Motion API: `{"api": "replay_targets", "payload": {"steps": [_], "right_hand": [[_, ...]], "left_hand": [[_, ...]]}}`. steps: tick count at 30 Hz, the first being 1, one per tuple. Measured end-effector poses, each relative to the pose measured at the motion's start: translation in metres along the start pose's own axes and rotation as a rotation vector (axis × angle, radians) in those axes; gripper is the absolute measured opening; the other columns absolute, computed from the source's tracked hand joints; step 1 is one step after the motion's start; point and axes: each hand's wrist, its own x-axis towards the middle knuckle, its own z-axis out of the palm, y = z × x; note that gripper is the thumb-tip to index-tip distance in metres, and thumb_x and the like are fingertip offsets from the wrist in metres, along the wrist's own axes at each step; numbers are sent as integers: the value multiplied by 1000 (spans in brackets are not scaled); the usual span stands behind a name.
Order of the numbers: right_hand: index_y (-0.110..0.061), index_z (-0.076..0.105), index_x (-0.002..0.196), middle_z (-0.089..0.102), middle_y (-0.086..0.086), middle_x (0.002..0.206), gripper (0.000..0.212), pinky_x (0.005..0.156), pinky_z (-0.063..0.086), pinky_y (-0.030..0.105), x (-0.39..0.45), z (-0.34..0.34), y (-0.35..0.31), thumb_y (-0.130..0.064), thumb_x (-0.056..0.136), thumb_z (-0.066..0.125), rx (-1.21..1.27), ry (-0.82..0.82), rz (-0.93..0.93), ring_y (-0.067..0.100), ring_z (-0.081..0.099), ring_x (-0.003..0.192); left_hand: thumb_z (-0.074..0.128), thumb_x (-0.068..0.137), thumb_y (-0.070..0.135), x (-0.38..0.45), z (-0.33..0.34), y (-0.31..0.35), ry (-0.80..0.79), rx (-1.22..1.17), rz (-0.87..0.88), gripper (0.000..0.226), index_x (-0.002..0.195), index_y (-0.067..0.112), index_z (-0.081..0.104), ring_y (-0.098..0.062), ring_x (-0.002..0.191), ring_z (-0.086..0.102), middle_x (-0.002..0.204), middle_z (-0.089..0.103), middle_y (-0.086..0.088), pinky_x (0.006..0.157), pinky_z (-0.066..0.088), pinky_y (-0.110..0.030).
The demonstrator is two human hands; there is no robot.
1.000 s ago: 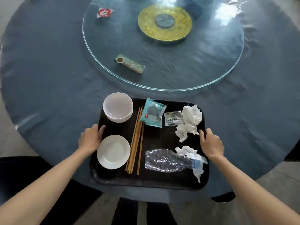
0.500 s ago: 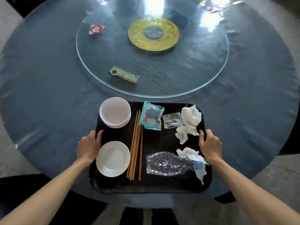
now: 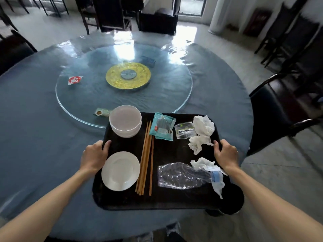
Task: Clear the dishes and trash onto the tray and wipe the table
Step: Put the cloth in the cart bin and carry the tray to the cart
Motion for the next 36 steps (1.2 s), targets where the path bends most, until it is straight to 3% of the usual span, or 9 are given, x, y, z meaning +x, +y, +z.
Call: {"api": "replay_targets", "payload": {"steps": [3, 11, 16, 20, 23, 26, 31, 36], "right_hand": [[-10, 49, 75, 64, 21, 71, 37, 59, 35, 38, -23, -38, 15, -33, 103, 59, 27, 57, 73, 44, 64, 72], [-10, 51, 76, 69, 23, 81, 37, 63, 37, 38, -94, -134, 76, -35, 103, 57, 27, 186, 262, 43, 65, 80], [-11, 55, 76, 70, 22, 86, 38, 63, 36, 38, -153, -194, 131, -38, 102, 56, 9, 269, 407, 43, 65, 83], [-9, 56, 76, 71, 22, 88, 38, 63, 37, 38, -214, -244, 178, -37, 102, 57, 8, 345, 503, 44, 66, 86], [-11, 54, 73, 71, 22, 84, 37, 61, 34, 36, -266, -284, 216, -34, 102, 58, 1, 417, 553, 43, 67, 83], [-13, 50, 71, 70, 19, 84, 38, 64, 35, 35, -320, -327, 253, -34, 102, 57, -38, 444, 630, 41, 66, 85], [-17, 44, 61, 55, 4, 64, 45, 63, 36, 35, -408, -387, 313, -33, 100, 60, -54, 538, 801, 38, 64, 80], [-16, 44, 62, 57, 5, 67, 46, 59, 37, 34, -489, -427, 374, -39, 99, 58, -62, 579, 976, 33, 59, 71]], "left_hand": [[50, 101, 44, 7, -12, 31, -30, 6, 102, 48, 71, 7, 51, -49, 85, 62, 83, 66, -27, 68, 42, -46], [54, 101, 39, -1, -25, 137, -125, -13, 393, 48, 73, 0, 60, -47, 83, 63, 81, 67, -29, 71, 46, -47], [53, 100, 42, -41, -18, 207, -202, -24, 536, 47, 68, 8, 58, -46, 80, 62, 78, 68, -24, 72, 50, -49], [55, 100, 37, -88, -5, 265, -214, 4, 707, 48, 63, 8, 56, -46, 77, 63, 76, 68, -26, 65, 45, -44], [58, 99, 34, -135, 6, 311, -242, -14, 821, 54, 51, 17, 44, -42, 65, 61, 64, 64, -22, 60, 42, -41], [57, 100, 36, -187, 21, 354, -283, 15, 906, 58, 48, 14, 43, -34, 56, 54, 52, 54, -13, 56, 38, -38], [56, 100, 41, -288, 44, 428, -389, 2, 1004, 57, 50, 15, 46, -34, 62, 53, 56, 54, -12, 60, 40, -38], [57, 98, 44, -384, 72, 493, -517, -20, 1095, 53, 58, 8, 58, -37, 72, 61, 66, 63, -14, 65, 48, -39]]}}
